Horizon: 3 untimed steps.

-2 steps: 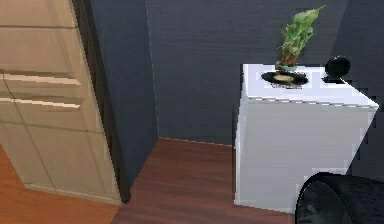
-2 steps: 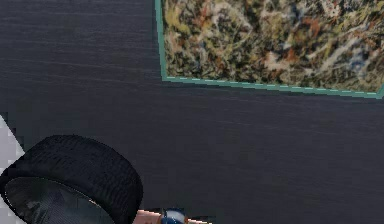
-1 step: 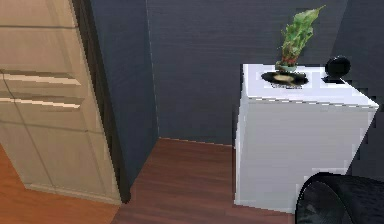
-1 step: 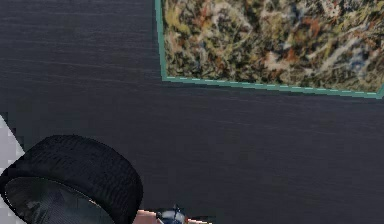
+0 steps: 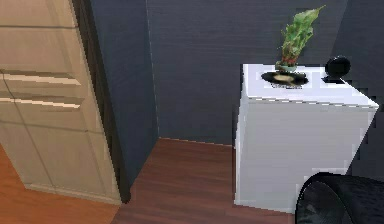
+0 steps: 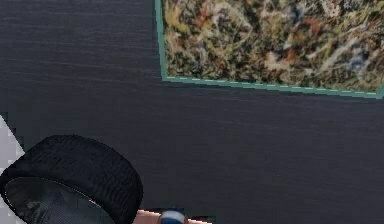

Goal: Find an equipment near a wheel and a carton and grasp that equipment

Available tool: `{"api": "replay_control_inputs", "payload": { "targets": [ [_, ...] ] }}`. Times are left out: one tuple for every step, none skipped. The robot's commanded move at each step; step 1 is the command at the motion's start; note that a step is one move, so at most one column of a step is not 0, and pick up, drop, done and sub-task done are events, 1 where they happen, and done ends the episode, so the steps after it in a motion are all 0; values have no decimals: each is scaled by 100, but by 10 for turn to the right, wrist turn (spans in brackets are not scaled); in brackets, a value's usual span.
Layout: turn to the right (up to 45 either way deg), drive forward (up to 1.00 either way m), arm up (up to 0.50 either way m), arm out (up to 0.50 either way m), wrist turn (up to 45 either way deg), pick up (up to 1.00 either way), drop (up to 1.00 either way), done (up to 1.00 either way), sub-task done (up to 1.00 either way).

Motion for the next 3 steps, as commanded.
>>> {"api": "replay_control_inputs", "payload": {
  "targets": [
    [0,0,0,0,0,100,0,0,0],
    [0,0,10,0,0,0,0,0,0],
    [0,0,0,0,0,0,0,100,0]
  ]
}}
